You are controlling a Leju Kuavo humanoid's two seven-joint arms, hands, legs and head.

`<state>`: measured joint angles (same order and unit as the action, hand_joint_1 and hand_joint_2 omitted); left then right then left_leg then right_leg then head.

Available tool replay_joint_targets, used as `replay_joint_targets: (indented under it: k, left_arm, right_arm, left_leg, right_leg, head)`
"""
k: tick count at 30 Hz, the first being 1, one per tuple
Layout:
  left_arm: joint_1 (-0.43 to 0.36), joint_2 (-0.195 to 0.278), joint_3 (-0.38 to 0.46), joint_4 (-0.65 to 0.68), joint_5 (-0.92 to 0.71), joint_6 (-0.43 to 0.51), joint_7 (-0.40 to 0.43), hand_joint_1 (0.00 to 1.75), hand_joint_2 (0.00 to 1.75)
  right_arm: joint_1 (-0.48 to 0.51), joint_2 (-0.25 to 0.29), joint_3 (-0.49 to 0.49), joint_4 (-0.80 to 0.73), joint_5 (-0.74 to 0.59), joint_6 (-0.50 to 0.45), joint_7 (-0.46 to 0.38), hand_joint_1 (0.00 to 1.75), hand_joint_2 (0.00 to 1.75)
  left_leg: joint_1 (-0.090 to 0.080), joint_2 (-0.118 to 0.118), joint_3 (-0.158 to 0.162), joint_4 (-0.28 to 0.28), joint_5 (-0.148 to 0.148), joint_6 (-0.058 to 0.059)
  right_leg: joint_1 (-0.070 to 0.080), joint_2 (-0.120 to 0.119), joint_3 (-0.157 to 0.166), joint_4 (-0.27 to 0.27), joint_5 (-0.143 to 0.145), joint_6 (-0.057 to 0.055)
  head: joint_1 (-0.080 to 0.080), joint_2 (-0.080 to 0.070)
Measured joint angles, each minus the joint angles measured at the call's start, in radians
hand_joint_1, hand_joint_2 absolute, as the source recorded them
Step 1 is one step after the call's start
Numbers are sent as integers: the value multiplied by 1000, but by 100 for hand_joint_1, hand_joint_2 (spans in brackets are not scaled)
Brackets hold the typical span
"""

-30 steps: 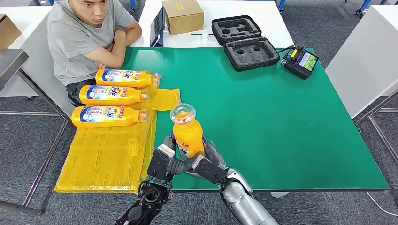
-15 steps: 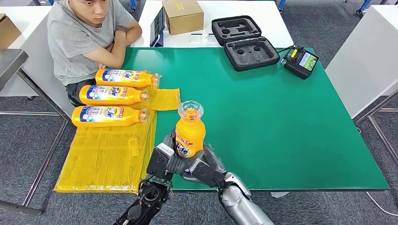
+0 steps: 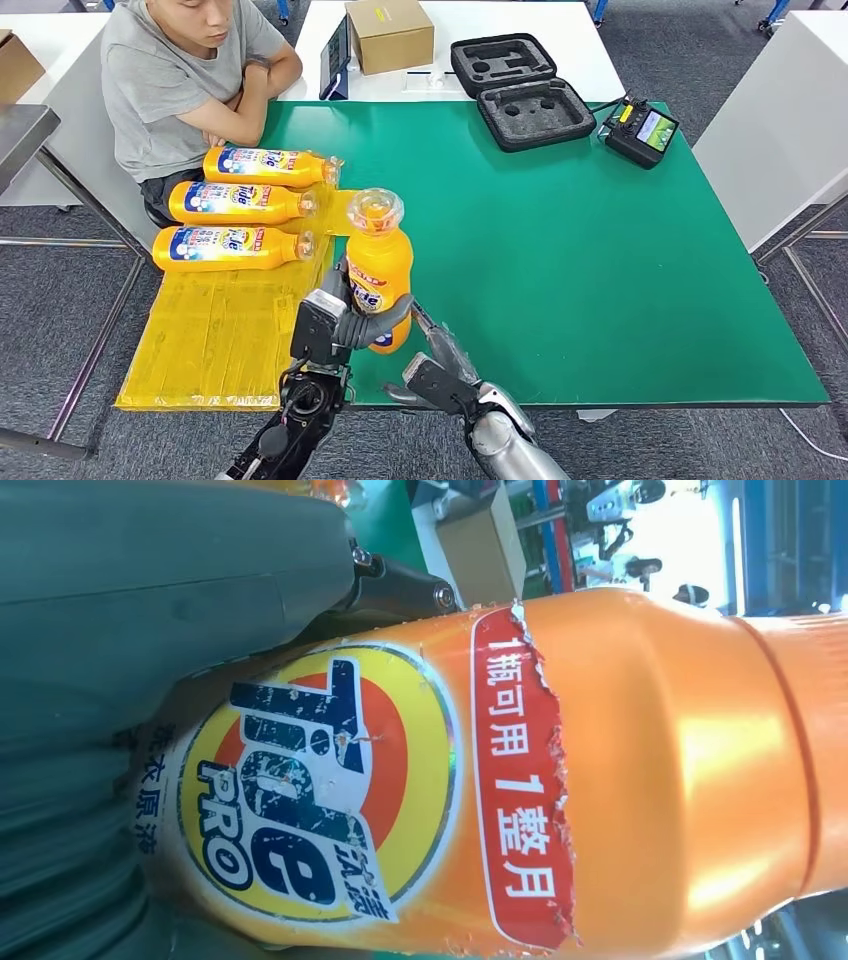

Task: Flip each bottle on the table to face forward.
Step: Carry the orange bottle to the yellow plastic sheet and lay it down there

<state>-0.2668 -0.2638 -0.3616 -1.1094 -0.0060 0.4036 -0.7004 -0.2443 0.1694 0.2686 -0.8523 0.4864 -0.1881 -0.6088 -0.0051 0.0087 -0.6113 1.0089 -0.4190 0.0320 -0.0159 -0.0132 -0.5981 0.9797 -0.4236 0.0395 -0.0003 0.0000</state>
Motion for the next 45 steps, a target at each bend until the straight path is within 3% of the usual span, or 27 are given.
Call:
replay_joint_targets:
  k: [4, 7, 10, 14, 18, 23, 32, 39, 45]
  left_arm:
    - [-3, 11, 3, -25, -51, 46, 1, 167, 175]
    - [-31, 39, 2, -29, -206, 83, 37, 165, 175]
    - [-74, 77, 2, -23, -400, 74, 123, 164, 175]
    - [-177, 168, -14, 43, -681, 14, 257, 166, 175]
    - [-287, 293, -33, 142, -781, -64, 283, 171, 175]
    - [-352, 405, -67, 197, -813, -143, 301, 174, 175]
    - [-485, 620, -204, 204, -753, -461, 332, 173, 175]
    - [-522, 680, -261, 187, -727, -494, 349, 175, 175]
    - [-585, 771, -322, 108, -464, -800, 410, 172, 175]
  right_arm:
    - [11, 0, 0, -12, -1, 5, 0, 0, 175]
    - [26, -1, -1, -27, -3, 14, 0, 0, 175]
    - [39, -3, -2, -39, -5, 21, -1, 0, 175]
    - [41, -5, -4, -41, -17, 36, -13, 0, 175]
    - [39, -5, -8, -39, -25, 58, -26, 0, 175]
    - [23, -5, -11, -25, -32, 70, -51, 0, 175]
    - [-22, -6, -10, 41, -63, 80, -87, 0, 175]
    - [-31, -5, -8, 60, -70, 81, -89, 0, 175]
    - [-31, -10, -2, 73, -119, 82, -89, 0, 175]
  left_leg:
    - [0, 0, 0, 0, 0, 0]
    - [0, 0, 0, 0, 0, 0]
    - [0, 0, 0, 0, 0, 0]
    - [1, 0, 0, 0, 2, -2]
    - [3, 2, 1, 0, 3, -4]
    - [4, 2, 0, 0, 3, -5]
    - [5, 4, 0, 0, 4, -5]
    - [5, 3, 0, 0, 4, -6]
    - [6, 3, 0, 0, 4, -6]
  right_leg:
    - [0, 0, 0, 0, 0, 0]
    - [0, 0, 0, 0, 0, 0]
    - [0, 0, 0, 0, 0, 0]
    - [1, 1, 0, 0, 0, -1]
    - [3, 3, -1, 1, 2, -3]
    - [3, 3, -1, 1, 2, -4]
    - [4, 4, -2, 2, 2, -4]
    - [4, 3, -2, 2, 2, -4]
    - [5, 4, -2, 2, 2, -4]
  head:
    - [0, 0]
    - [0, 0]
    - [0, 0]
    - [0, 0]
    - [0, 0]
    - [0, 0]
    - [0, 0]
    - [1, 0]
    - [1, 0]
